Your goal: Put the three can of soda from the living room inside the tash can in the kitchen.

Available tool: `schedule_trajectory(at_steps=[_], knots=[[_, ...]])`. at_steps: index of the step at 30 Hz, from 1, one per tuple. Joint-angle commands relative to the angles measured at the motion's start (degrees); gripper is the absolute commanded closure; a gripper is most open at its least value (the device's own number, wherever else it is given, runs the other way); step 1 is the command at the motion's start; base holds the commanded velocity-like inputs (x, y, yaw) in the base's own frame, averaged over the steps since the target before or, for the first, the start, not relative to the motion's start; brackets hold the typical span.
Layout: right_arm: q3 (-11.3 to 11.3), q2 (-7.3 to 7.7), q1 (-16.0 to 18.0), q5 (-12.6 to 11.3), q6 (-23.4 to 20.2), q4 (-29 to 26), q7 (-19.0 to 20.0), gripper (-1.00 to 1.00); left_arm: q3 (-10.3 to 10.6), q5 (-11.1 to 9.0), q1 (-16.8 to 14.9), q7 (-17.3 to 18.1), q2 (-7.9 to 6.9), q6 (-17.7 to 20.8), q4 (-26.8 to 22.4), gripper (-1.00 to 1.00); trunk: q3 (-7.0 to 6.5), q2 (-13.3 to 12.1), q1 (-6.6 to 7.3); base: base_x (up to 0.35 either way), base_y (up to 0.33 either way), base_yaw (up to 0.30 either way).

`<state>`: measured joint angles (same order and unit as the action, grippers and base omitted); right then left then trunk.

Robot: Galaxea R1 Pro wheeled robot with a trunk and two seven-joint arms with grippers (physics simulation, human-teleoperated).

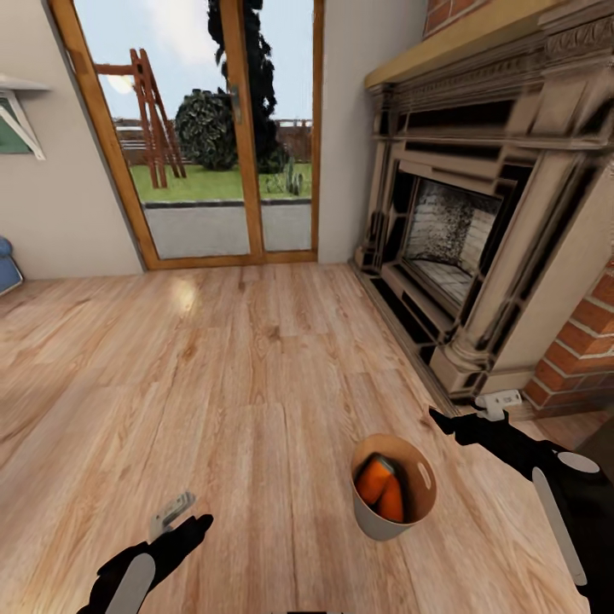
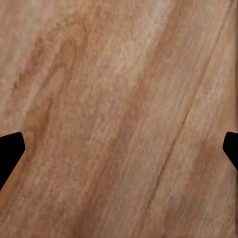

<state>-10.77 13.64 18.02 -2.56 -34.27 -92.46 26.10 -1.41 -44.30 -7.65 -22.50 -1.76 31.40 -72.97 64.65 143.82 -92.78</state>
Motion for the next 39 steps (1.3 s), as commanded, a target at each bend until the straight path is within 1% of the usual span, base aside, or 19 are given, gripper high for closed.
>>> schedule_trajectory(at_steps=[1,9,11,13,14,15,16,17,19,21,25,31,39], knots=[[0.0,0.0,0.0,0.0,0.0,0.0,0.0,-1.0,0.0,0.0,0.0,0.0,0.0,0.0,0.0,-1.0,-0.23,0.0,0.02,0.0,0.0,0.0],[0.0,0.06,0.0,0.0,0.0,0.0,0.0,-1.0,0.0,0.0,0.0,0.0,0.02,0.0,0.1,-1.0,-2.0,-0.1,0.23,0.0,0.0,0.0],[-0.1,0.07,0.0,0.0,0.0,0.0,0.0,-1.0,0.2,0.1,0.0,-0.1,0.07,-0.2,-0.7,-1.0,-2.44,-0.2,0.28,0.0,0.0,0.0],[-0.1,0.07,0.0,0.0,0.0,0.0,0.1,-1.0,1.2,0.6,0.1,-0.6,0.14,-0.6,-2.5,-1.0,-2.89,-0.2,0.33,0.0,0.0,0.0],[-0.1,0.07,-0.1,-0.1,0.0,0.0,0.1,-1.0,3.2,1.8,0.4,-2.0,0.19,-1.2,-4.9,-1.0,-3.11,-0.2,0.36,0.0,0.0,0.0],[-0.2,0.07,-0.1,-0.1,0.1,0.0,0.1,-1.0,6.5,3.8,1.1,-5.4,0.22,-2.2,-8.0,-1.0,-3.33,-0.2,0.38,0.0,0.0,0.0],[-0.3,0.07,-0.1,-0.1,0.1,0.0,0.1,-1.0,9.3,5.0,1.6,-8.6,0.24,-3.5,-10.1,-1.0,-3.55,-0.2,0.41,0.0,0.0,0.0],[-0.3,0.07,-0.1,-0.1,0.1,0.0,0.1,-1.0,10.2,5.3,1.7,-9.3,0.25,-4.0,-10.8,-1.0,-3.77,-0.2,0.44,0.0,0.0,0.0],[-0.4,0.07,-0.1,-0.1,0.2,0.0,0.1,-1.0,13.5,6.0,2.5,-11.4,0.15,-5.8,-13.8,-1.0,-4.22,-0.3,0.49,0.0,0.0,0.0],[-0.4,0.07,-0.1,-0.1,0.2,0.0,0.1,-1.0,14.7,6.3,3.1,-12.4,0.1,-6.5,-15.0,-1.0,-4.66,-0.3,0.54,0.0,0.0,0.0],[-0.4,0.05,-0.1,-0.1,0.3,0.0,0.1,-1.0,15.8,6.5,3.5,-13.2,-0.19,-7.2,-15.9,-1.0,-5.55,-0.3,0.64,0.0,0.0,0.0],[-0.4,0.06,-0.1,-0.1,0.4,0.0,0.1,-1.0,15.7,6.5,3.6,-13.6,-0.17,-7.2,-15.8,-1.0,-6.88,-0.4,0.8,0.0,0.0,0.0],[-0.7,0.07,-0.1,-0.1,0.3,0.0,0.1,-1.0,15.5,6.2,3.5,-13.5,-0.11,-7.1,-12.3,-1.0,-8.65,-0.5,1.0,0.0,0.0,0.0]])
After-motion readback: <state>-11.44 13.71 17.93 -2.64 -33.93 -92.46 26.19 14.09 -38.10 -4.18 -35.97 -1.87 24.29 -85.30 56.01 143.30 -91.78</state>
